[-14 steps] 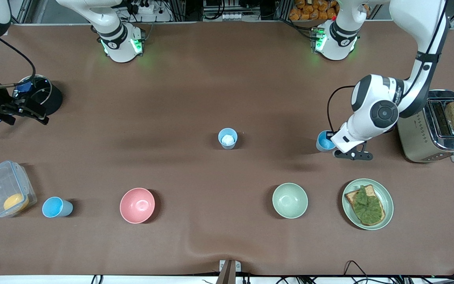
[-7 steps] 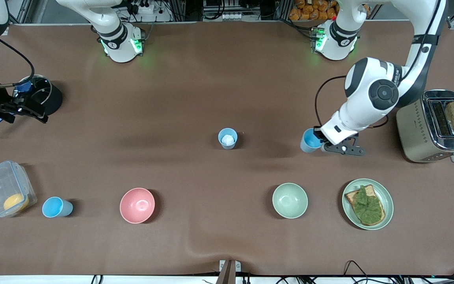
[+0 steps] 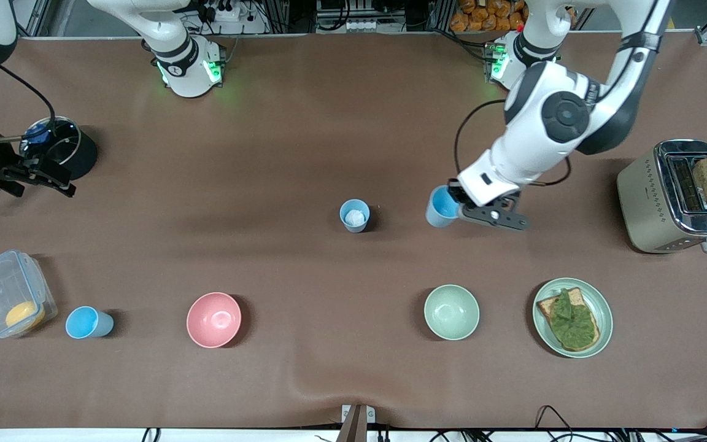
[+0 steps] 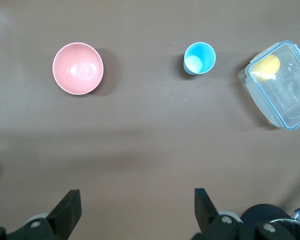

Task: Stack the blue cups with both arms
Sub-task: 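Carry the cup with the left gripper and lower it into the tissue cup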

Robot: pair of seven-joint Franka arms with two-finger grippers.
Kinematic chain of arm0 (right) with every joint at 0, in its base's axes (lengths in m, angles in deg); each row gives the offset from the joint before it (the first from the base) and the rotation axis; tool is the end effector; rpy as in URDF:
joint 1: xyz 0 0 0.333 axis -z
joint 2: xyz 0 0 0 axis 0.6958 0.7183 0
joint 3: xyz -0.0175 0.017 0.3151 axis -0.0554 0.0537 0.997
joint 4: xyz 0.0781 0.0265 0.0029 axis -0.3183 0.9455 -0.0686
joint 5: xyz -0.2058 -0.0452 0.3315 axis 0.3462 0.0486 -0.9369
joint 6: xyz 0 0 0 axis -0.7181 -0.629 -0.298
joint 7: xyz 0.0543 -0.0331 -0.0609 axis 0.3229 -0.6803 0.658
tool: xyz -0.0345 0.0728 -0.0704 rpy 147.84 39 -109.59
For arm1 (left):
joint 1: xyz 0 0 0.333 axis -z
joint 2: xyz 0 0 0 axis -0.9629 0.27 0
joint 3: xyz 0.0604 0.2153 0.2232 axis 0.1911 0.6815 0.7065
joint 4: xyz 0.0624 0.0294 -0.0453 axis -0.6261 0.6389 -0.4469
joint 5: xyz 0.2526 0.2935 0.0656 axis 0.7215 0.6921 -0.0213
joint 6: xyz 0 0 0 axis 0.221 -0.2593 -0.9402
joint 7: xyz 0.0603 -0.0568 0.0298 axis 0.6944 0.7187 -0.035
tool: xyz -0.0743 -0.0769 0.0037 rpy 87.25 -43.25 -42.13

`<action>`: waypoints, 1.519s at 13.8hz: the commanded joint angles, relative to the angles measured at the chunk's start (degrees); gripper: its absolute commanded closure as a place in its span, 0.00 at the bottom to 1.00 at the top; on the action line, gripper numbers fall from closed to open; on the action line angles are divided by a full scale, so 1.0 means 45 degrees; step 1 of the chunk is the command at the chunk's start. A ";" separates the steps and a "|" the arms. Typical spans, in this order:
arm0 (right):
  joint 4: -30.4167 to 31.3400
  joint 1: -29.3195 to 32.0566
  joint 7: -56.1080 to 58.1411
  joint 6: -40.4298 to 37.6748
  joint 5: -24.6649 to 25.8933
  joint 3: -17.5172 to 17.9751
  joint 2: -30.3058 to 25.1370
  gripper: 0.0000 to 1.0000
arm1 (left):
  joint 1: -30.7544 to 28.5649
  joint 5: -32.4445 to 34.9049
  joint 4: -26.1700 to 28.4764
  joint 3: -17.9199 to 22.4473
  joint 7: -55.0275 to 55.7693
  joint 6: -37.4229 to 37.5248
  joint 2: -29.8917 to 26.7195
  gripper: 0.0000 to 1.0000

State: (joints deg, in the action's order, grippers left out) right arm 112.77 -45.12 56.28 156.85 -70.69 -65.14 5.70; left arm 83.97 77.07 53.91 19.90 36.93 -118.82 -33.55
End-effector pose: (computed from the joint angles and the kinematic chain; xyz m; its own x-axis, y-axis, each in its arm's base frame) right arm 0.5742 -0.0117 0.5877 0.9977 -0.0321 0.0592 -0.0313 -0.9994 -0.0152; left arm 0.5371 -0.2915 0.4161 0.9787 -0.2053 0.0040 -0.2030 -0.9649 0.1667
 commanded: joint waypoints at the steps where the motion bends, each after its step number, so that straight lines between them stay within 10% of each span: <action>1: -0.0049 0.0288 0.0038 0.0084 0.0104 0.0098 -0.0009 0.00 | 0.0942 -0.0231 -0.1000 0.0041 0.1046 0.0121 0.0585 1.00; 13: 0.0010 0.0268 0.0038 0.0084 0.0104 0.0117 0.0010 0.00 | 0.5084 -0.0250 -0.4654 0.2323 0.3843 0.0082 0.3789 1.00; 21: 0.0029 0.0268 0.0038 0.0239 0.0104 0.0098 0.0049 0.00 | 0.6161 -0.0524 -0.4851 0.3186 0.4449 -0.0074 0.4454 1.00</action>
State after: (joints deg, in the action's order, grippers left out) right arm 112.80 -44.92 56.28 157.17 -70.68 -65.43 5.85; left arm 110.88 76.40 33.33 33.22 56.28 -119.42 -14.45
